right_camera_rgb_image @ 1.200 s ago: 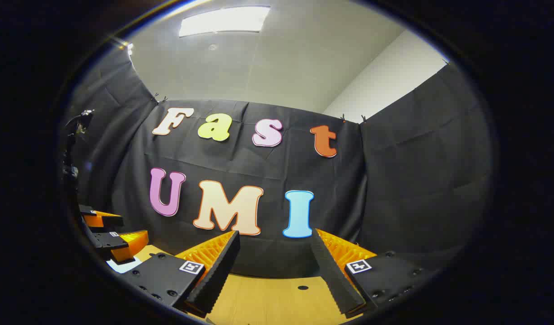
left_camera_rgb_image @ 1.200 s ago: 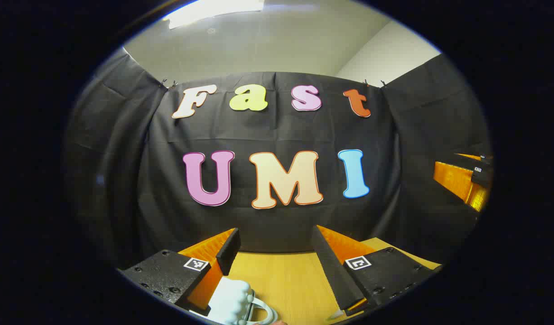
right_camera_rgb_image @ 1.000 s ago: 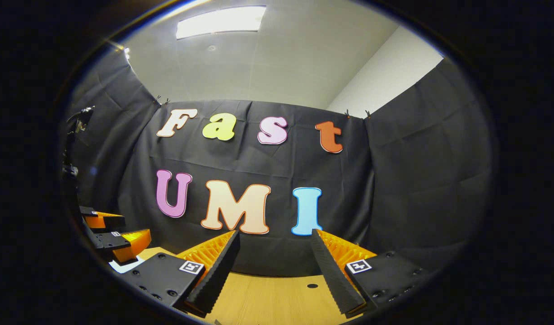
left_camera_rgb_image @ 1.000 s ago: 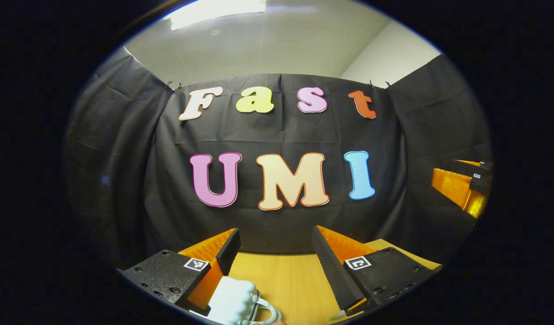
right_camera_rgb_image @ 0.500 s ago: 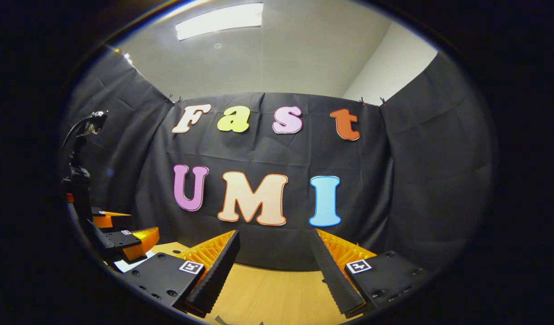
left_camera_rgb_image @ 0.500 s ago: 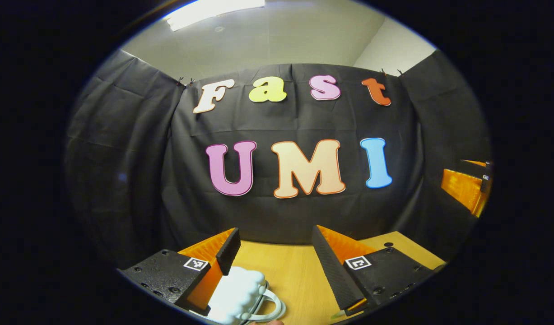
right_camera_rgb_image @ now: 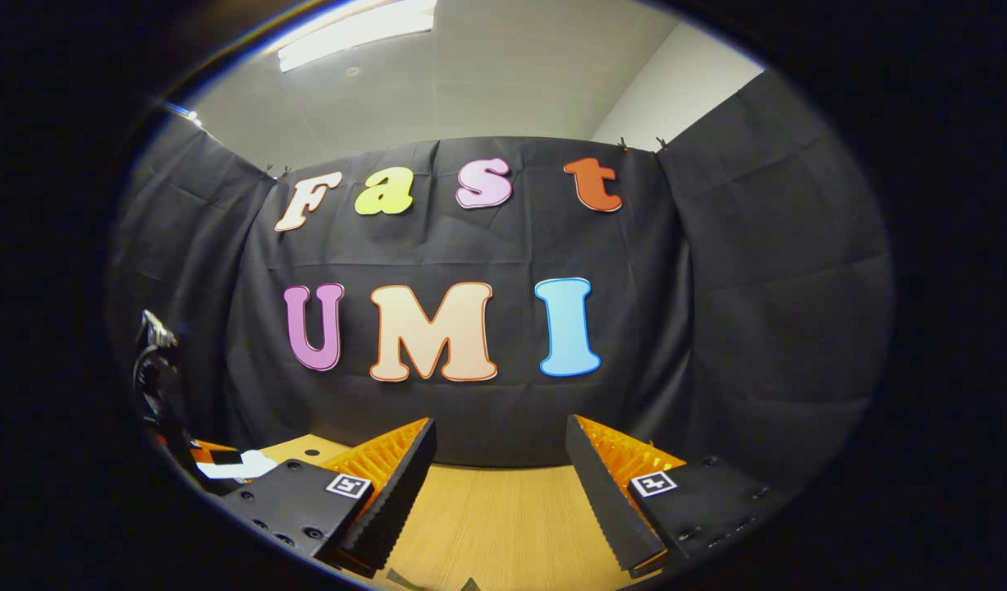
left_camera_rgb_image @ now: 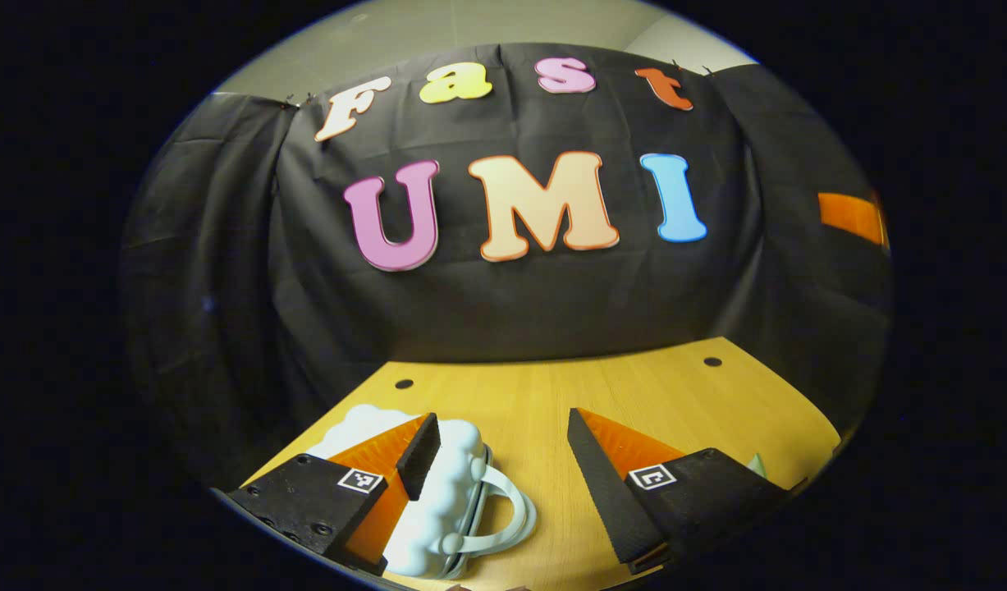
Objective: First open the suitcase, pack the skin care products into it, and then close the suitcase.
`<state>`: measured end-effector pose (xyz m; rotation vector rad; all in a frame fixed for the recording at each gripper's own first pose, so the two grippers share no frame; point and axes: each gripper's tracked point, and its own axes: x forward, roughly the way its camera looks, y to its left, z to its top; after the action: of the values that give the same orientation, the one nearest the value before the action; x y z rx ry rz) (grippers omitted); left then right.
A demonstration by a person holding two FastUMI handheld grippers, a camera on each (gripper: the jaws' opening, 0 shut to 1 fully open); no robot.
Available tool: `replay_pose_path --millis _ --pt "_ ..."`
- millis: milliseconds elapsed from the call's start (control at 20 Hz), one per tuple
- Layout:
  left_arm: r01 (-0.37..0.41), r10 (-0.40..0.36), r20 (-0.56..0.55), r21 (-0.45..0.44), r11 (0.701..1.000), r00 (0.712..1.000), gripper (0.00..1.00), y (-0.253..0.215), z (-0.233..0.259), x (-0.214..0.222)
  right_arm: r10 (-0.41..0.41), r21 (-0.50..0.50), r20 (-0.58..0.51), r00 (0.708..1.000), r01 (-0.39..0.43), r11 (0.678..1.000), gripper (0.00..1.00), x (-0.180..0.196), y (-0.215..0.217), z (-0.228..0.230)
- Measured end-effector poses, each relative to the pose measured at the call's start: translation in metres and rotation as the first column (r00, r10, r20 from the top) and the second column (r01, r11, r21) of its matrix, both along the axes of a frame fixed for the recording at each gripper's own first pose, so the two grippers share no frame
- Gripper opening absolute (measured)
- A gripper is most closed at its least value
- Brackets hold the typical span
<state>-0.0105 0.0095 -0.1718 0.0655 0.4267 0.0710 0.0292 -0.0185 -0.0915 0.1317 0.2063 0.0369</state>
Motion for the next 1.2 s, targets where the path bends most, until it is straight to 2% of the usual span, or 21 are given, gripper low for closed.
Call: replay_pose_path --millis 150,300,450,500,750,800,950,1000,1050,1150,1200 --pt "0.034 -0.036 -0.102 -0.013 0.999 0.994 0.92 -0.003 -0.039 0.002 -0.029 -0.028 -0.074 0.997 0.027 0.999 0.98 -0.005 -0.003 -0.021" --pt "0.073 -0.076 -0.178 -0.026 0.997 0.981 0.9 -0.011 -0.073 0.004 -0.047 -0.089 -0.098 0.994 0.038 0.995 0.99 -0.013 -0.007 -0.028" --pt "0.11 -0.118 -0.304 -0.043 0.993 0.945 0.84 -0.018 -0.12 0.001 -0.043 -0.141 -0.111 0.993 0.027 0.99 1.0 -0.018 -0.004 -0.028" --pt "0.103 -0.113 -0.336 -0.048 0.994 0.935 0.78 -0.018 -0.13 -0.002 -0.044 -0.149 -0.107 0.993 0.028 0.988 0.99 -0.019 -0.003 -0.025" --pt "0.061 -0.086 -0.458 -0.071 0.996 0.885 0.77 -0.014 -0.168 -0.012 -0.05 -0.174 -0.116 0.992 0.029 0.984 0.96 -0.023 -0.002 -0.03" --pt "0.067 -0.094 -0.476 -0.072 0.995 0.874 0.75 -0.014 -0.175 -0.014 -0.047 -0.174 -0.124 0.991 0.025 0.984 1.0 -0.023 -0.002 -0.033" --pt "0.072 -0.114 -0.519 -0.101 0.992 0.847 0.66 -0.021 -0.187 -0.018 -0.033 -0.157 -0.154 0.987 0.009 0.988 0.98 -0.025 0.0 -0.042" --pt "0.071 -0.116 -0.527 -0.104 0.992 0.842 0.59 -0.021 -0.191 -0.018 -0.034 -0.155 -0.159 0.987 0.009 0.988 0.99 -0.026 -0.001 -0.044" --pt "0.071 -0.115 -0.533 -0.102 0.992 0.838 0.59 -0.02 -0.194 -0.018 -0.035 -0.154 -0.162 0.986 0.009 0.988 0.99 -0.026 -0.002 -0.044" --pt "0.072 -0.108 -0.545 -0.086 0.994 0.831 0.51 -0.016 -0.198 -0.017 -0.024 -0.152 -0.166 0.986 -0.002 0.988 0.99 -0.026 0.0 -0.046" --pt "0.076 -0.105 -0.551 -0.076 0.994 0.828 0.44 -0.013 -0.198 -0.018 -0.015 -0.153 -0.162 0.987 -0.01 0.988 0.99 -0.027 0.002 -0.045"
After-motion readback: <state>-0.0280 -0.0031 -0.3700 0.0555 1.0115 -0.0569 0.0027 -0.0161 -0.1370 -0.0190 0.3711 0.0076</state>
